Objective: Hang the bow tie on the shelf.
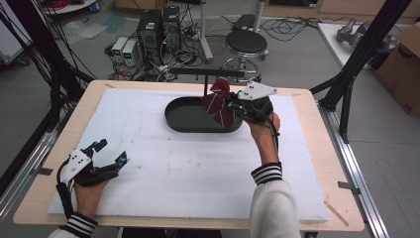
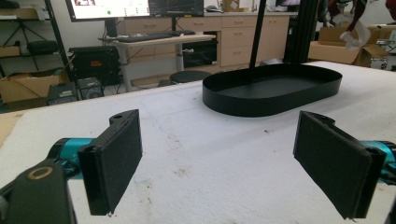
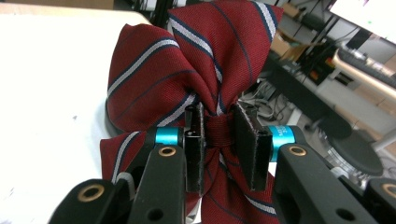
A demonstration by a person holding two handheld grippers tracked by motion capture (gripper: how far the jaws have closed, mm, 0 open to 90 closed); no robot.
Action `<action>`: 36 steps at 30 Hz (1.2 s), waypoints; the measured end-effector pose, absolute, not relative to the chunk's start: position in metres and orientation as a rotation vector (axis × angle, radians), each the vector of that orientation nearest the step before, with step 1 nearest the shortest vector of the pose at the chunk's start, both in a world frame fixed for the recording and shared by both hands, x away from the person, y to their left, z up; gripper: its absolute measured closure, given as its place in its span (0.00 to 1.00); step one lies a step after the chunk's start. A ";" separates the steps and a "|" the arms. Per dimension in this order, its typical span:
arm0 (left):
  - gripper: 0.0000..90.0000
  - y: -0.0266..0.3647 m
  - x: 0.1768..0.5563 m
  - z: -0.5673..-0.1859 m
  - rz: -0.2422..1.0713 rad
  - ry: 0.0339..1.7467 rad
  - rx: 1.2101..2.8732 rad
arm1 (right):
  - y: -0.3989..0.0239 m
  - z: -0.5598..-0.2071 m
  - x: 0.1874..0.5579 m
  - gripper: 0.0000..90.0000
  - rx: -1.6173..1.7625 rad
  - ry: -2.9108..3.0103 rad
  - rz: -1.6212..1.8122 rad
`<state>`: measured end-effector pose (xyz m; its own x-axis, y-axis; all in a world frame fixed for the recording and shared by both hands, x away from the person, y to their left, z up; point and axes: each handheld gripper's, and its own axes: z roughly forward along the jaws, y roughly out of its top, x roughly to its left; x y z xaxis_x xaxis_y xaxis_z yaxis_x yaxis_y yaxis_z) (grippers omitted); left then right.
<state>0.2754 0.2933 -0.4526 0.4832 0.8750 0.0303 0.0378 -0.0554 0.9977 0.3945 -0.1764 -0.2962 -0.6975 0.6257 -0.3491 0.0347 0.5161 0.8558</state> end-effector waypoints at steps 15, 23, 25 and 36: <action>0.18 0.294 0.275 -0.453 0.832 0.840 1.470 | -0.152 -0.269 0.415 0.82 0.494 2.084 1.137; 0.18 0.294 0.274 -0.453 0.838 0.834 1.460 | -0.137 -0.260 0.428 0.82 0.460 2.077 1.090; 0.18 0.294 0.274 -0.453 0.839 0.834 1.460 | -0.136 -0.259 0.429 0.82 0.466 2.075 1.088; 0.18 0.294 0.274 -0.453 0.838 0.835 1.458 | -0.132 -0.246 0.444 0.82 0.465 2.055 1.097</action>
